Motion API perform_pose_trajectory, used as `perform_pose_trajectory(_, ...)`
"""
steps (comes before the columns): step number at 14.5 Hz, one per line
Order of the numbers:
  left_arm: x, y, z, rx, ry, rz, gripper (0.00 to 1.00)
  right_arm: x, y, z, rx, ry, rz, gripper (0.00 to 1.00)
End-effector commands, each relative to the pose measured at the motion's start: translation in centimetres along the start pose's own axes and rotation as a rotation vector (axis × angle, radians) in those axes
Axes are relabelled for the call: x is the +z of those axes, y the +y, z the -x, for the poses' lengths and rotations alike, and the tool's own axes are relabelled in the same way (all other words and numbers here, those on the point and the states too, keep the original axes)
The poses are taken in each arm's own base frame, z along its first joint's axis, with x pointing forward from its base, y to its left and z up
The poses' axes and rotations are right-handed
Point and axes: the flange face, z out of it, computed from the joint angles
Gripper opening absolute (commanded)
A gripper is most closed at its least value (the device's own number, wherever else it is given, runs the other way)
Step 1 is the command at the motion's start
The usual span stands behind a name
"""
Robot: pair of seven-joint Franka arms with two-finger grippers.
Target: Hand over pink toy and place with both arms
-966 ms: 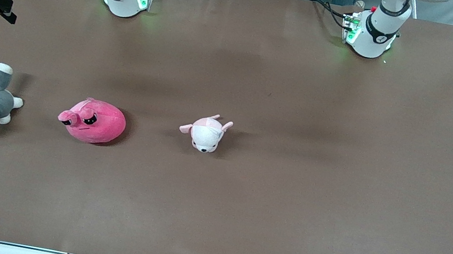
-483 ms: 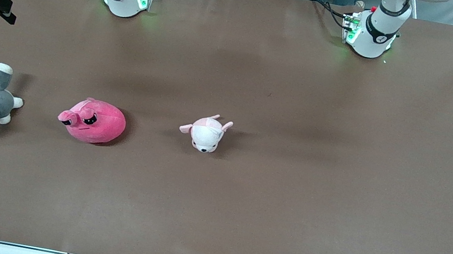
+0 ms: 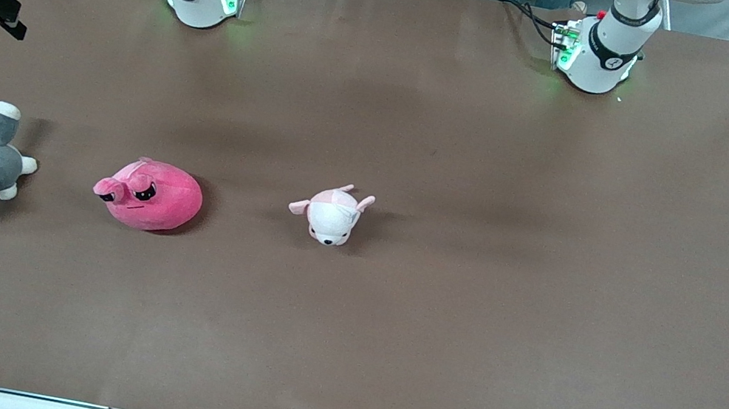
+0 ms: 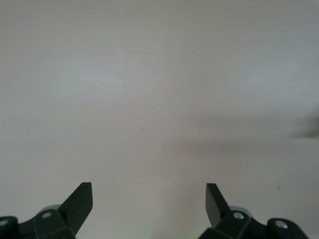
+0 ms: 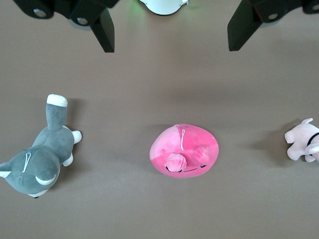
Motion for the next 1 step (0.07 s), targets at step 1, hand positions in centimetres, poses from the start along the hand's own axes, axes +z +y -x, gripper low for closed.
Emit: perform_pose_trajectory(1,-0.07,0.17,0.04,0.012,0.011,0.013,1.00,-0.50,-0.13,0.56,0.017,0.014,0.004,1.00)
